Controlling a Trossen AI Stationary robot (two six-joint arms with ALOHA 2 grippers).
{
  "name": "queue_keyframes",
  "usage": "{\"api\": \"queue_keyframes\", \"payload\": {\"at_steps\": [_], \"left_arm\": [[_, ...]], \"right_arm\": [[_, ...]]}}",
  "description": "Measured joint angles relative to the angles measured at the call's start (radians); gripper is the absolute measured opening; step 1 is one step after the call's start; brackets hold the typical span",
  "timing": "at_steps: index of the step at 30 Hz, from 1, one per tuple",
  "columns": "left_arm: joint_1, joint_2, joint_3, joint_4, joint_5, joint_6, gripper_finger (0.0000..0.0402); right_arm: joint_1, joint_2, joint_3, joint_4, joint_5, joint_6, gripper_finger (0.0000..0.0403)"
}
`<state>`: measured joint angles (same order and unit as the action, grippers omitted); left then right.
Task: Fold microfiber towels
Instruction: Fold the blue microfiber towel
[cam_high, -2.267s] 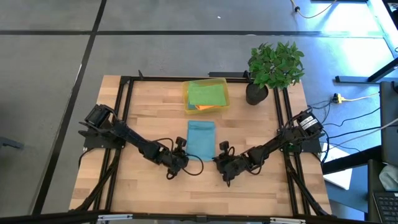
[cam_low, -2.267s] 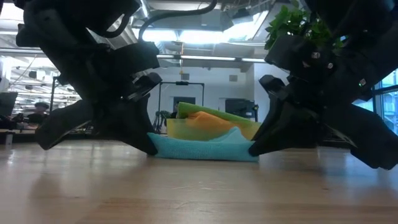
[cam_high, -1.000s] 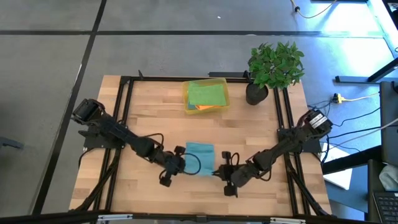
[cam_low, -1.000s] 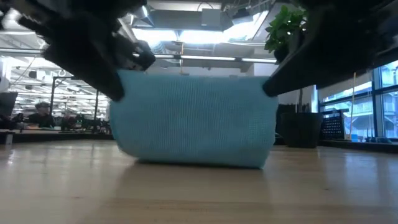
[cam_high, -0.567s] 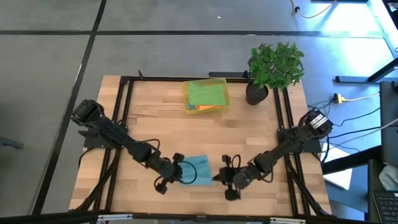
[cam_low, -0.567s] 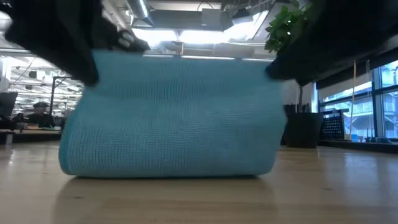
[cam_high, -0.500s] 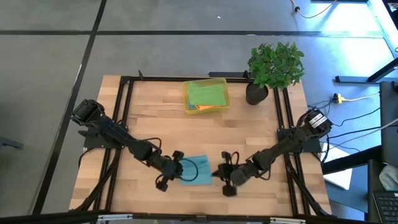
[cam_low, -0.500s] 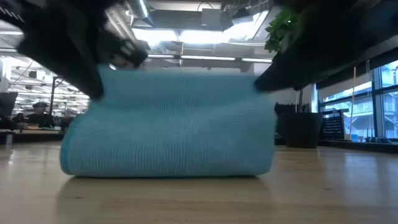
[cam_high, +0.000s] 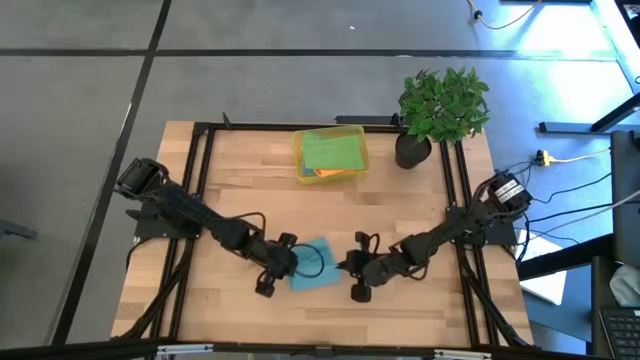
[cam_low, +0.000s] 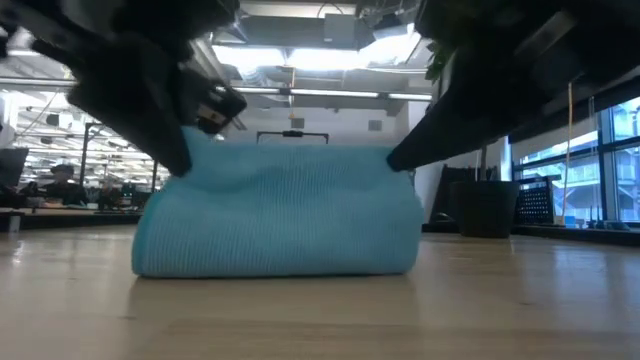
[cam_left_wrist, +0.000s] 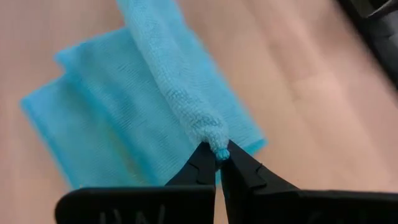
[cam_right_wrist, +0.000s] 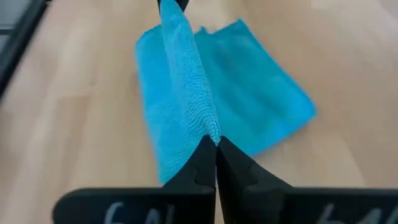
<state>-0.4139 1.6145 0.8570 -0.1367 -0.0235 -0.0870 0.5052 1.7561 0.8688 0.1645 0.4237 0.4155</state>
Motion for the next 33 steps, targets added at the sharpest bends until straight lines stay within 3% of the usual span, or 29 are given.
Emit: {"api": "queue_keyframes", "payload": {"at_steps": [5,12,18,23,33], "left_arm": [[-0.083,-0.001,0.000,0.064,-0.010,-0.042,0.0000],[-0.215,0.002,0.003,0.121,-0.082,-0.148,0.0000],[-0.277,0.002,0.007,0.115,-0.146,-0.166,0.0000],[-0.224,0.002,0.008,0.012,-0.168,-0.164,0.0000],[-0.011,0.002,0.008,-0.116,-0.169,-0.058,0.0000]], "right_arm": [[0.067,0.000,0.021,0.027,-0.005,0.025,0.0001],[0.133,0.030,0.162,0.019,-0.001,0.007,0.0001],[0.125,0.076,0.266,-0.107,-0.001,-0.028,0.0001],[0.061,0.080,0.221,-0.126,-0.003,0.000,0.0000],[-0.040,0.080,0.065,-0.052,-0.011,0.082,0.0000]]}}
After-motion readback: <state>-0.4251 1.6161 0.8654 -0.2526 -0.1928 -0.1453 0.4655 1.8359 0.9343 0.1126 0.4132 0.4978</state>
